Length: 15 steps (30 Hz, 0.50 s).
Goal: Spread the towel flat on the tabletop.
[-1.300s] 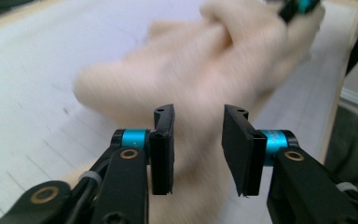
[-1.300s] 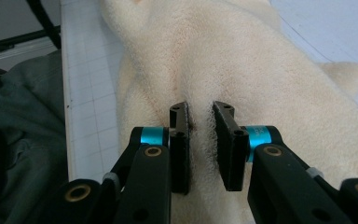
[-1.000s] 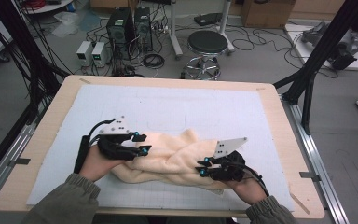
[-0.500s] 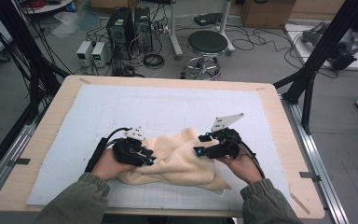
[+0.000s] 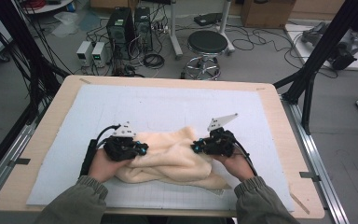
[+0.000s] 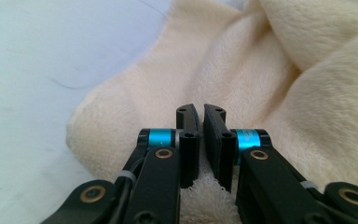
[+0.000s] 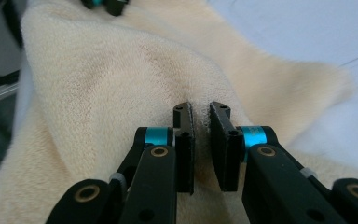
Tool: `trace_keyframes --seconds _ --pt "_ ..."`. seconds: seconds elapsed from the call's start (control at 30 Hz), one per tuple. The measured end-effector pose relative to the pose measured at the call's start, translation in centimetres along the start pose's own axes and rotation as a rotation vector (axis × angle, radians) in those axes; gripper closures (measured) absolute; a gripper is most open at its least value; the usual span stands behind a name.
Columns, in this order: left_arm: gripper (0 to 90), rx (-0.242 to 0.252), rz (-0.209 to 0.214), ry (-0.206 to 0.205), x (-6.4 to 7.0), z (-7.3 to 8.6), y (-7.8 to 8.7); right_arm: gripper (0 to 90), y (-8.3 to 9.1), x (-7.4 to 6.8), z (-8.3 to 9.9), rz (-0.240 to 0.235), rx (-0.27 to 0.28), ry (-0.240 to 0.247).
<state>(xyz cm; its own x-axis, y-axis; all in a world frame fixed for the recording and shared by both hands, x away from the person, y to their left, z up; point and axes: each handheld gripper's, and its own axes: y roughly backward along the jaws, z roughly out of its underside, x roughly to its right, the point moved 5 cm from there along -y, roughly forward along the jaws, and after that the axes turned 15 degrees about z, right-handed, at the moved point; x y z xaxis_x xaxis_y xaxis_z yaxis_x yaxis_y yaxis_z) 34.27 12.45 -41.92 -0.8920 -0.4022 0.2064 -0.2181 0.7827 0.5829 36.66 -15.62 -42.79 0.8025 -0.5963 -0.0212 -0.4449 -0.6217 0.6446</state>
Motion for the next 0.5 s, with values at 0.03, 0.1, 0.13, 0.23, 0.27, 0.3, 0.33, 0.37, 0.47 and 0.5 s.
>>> trace_keyframes --seconds 0.03,0.1,0.13,0.23,0.27,0.3,0.33,0.37,0.47,0.5 --pt "84.4 0.021 -0.022 0.0 -0.1 -0.3 0.5 80.9 0.4 0.6 -1.4 0.053 0.035 -0.009" --pt "84.4 0.052 -0.069 -0.004 -0.3 -0.7 1.6 80.8 0.7 1.1 -2.9 0.085 0.074 -0.007" --pt "84.4 0.084 -0.089 0.005 -0.3 -1.0 2.3 80.8 0.7 1.1 -2.9 0.085 0.074 -0.007" --pt "84.5 0.153 -0.177 0.001 -0.3 -1.8 4.8 80.4 1.4 1.5 -5.4 0.117 0.133 0.003" --pt "84.5 0.169 -0.198 -0.002 -0.2 -1.9 5.5 80.4 1.7 1.5 -6.2 0.12 0.15 0.014" --pt "84.5 0.178 -0.216 -0.005 0.0 -1.9 6.1 80.2 2.2 1.1 -7.2 0.119 0.169 0.035" --pt "84.5 0.181 -0.221 -0.007 0.4 -1.8 6.6 80.2 2.2 1.1 -7.2 0.119 0.169 0.035" --pt "84.5 0.179 -0.222 -0.01 0.8 -1.5 6.9 80.1 2.3 0.8 -7.4 0.112 0.17 0.048" --pt "84.4 0.15 -0.2 -0.013 2.3 0.2 7.0 79.7 2.4 -0.8 -6.7 0.083 0.123 0.106" --pt "84.4 0.135 -0.173 -0.009 3.2 1.2 6.8 79.7 2.5 -2.0 -5.4 0.062 0.085 0.148"
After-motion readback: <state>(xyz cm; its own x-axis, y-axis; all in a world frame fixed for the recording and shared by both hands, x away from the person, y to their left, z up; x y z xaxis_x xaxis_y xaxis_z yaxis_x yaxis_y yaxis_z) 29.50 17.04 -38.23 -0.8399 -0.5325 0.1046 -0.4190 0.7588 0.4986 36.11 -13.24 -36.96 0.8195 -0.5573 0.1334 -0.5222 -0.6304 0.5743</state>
